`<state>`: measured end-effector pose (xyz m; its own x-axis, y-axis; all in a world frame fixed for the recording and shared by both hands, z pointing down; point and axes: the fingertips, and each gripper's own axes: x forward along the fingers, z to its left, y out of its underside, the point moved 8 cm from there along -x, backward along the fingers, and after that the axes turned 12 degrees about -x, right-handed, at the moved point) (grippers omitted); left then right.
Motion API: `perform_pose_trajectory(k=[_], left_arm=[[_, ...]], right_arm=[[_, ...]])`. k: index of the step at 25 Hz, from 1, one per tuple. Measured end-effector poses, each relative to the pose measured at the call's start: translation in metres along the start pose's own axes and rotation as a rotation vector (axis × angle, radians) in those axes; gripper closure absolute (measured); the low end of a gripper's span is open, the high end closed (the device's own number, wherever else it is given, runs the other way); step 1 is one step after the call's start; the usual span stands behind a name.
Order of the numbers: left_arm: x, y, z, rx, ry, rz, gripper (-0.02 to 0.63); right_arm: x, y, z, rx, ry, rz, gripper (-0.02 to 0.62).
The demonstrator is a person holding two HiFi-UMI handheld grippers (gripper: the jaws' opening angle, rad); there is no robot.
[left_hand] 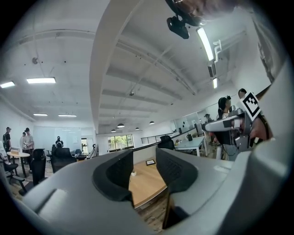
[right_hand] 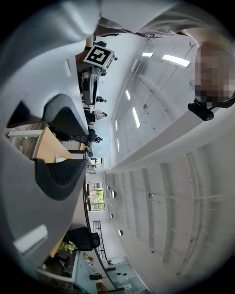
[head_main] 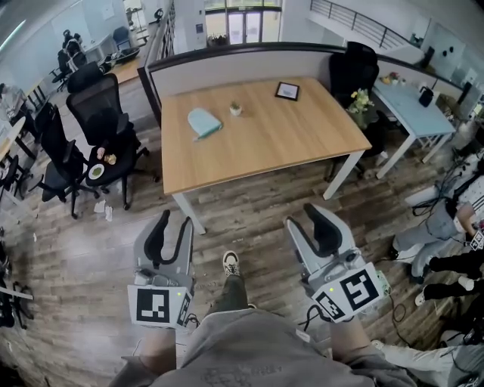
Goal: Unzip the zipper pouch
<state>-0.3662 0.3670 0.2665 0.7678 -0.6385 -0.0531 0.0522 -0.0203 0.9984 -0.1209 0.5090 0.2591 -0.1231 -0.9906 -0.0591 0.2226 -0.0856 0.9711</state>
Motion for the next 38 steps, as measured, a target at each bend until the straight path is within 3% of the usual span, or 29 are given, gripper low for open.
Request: perform_pose_trajectory(k=[9,27,38], left_arm=[[0.076,0.015,0.045,-0.020,-0.001,0.018,0.448],[0.283,0.013,0.189,-0.012,0.044,0.062,0.448],[0.345,0.028,0.227,-0.018,0.054,0.085,0.448]], right_arm=[[0.072,0.022,-0.040,0.003,-0.001,0.034,0.456],[0.309,0.047,-0.130,0.004,-0.026,0.117,0.456],[0.372,0.077,-0.161,0.024,-0.014,0.162,0.456]])
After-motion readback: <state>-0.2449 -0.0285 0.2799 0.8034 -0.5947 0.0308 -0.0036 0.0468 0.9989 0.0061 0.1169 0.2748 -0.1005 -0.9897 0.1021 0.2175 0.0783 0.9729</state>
